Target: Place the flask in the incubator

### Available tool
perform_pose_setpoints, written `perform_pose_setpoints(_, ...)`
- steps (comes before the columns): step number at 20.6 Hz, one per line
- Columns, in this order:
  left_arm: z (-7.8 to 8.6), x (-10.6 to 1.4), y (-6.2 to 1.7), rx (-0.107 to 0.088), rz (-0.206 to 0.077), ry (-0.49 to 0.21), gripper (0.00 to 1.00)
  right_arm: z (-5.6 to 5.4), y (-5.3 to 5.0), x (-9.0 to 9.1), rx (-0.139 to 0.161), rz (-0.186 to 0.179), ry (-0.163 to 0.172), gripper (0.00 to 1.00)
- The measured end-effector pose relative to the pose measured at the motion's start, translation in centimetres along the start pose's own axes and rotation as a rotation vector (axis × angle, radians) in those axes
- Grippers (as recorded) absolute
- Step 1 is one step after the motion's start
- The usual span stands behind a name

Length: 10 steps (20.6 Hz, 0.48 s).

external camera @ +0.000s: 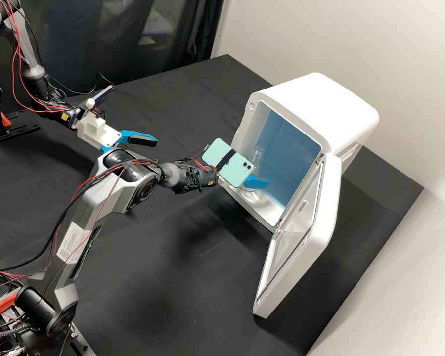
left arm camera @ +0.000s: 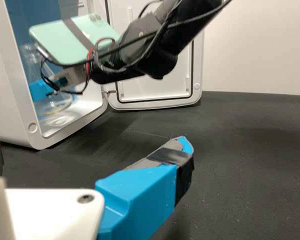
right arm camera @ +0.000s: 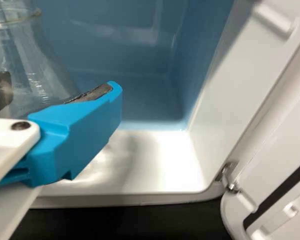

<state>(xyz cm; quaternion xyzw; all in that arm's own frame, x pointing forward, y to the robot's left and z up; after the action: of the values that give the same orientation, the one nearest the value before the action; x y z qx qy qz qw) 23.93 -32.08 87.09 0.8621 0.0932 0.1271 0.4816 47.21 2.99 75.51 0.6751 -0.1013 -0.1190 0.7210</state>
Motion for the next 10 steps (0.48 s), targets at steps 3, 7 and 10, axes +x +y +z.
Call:
perform_pose_setpoints(3, 0.0, 0.0, 0.0, 0.0, 0.0, 0.0, 1.0, 0.7, -1.1, 0.3, -0.004, -0.019, -0.021, 0.0)
perform_pose_setpoints(7, 0.0, 0.0, -0.04, 0.0, -0.002, 0.0, 1.0, 1.1, -1.7, 0.5, -0.006, -0.025, -0.035, 0.0)
perform_pose_setpoints(10, 0.0, 0.0, -0.04, 0.0, -0.002, 0.0, 1.0, 1.2, -2.0, 0.7, -0.026, -0.012, -0.034, 0.0)
